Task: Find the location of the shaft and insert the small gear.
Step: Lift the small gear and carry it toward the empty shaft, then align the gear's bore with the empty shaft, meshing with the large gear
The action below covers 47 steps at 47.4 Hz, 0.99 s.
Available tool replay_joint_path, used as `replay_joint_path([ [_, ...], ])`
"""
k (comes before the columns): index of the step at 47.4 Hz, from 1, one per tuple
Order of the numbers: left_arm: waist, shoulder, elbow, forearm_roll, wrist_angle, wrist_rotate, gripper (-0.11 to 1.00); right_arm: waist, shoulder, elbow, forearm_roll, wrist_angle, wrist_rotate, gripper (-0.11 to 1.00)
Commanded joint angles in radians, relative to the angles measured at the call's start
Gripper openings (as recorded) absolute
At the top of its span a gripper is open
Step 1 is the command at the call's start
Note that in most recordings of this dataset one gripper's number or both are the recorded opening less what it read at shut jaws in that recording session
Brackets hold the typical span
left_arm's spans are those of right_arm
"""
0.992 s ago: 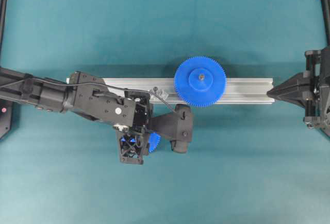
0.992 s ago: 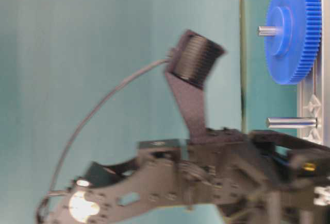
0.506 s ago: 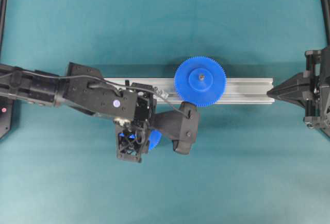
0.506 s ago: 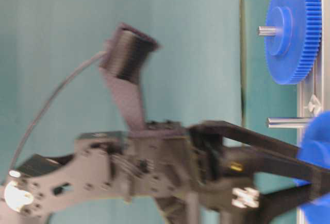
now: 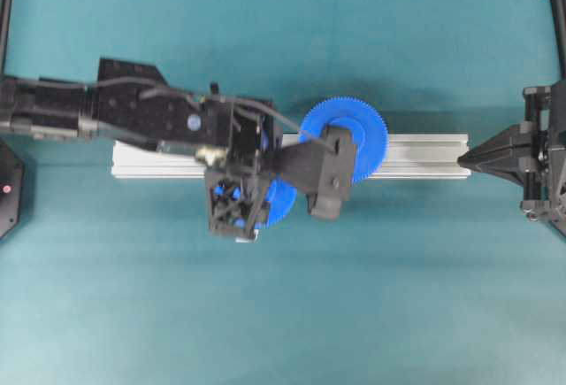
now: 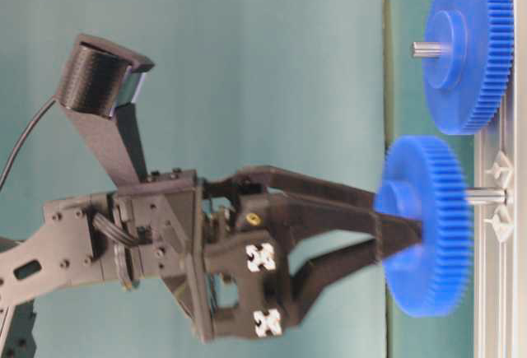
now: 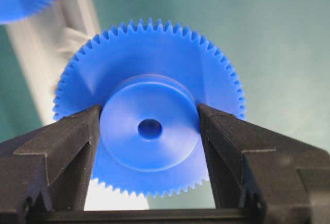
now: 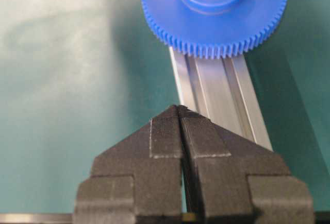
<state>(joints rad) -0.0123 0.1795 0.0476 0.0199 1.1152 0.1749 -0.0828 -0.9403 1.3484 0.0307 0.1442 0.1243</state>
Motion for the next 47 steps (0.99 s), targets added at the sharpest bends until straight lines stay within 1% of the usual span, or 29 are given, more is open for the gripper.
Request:
replay_joint_path([
  [1,0.011,-0.037,-0.034,0.003,-0.003,0.015,0.63,-0.003,0.006,-0.012,0.000,-0.008,0.011,-0.01],
  [12,0.048,-0.034,-0.043,0.003,-0.009,0.040,0.63,-0.002,0.006,-0.011,0.000,-0.008,0.011,-0.01],
  [23,0.067,-0.032,-0.044,0.003,-0.048,0.067,0.63,-0.002,0.006,-0.011,0.000,-0.008,0.011,-0.01],
  [47,0.074,0.020,-0.040,0.003,-0.051,0.063,0.63,-0.002,0.005,-0.014,0.000,-0.008,0.011,-0.01],
])
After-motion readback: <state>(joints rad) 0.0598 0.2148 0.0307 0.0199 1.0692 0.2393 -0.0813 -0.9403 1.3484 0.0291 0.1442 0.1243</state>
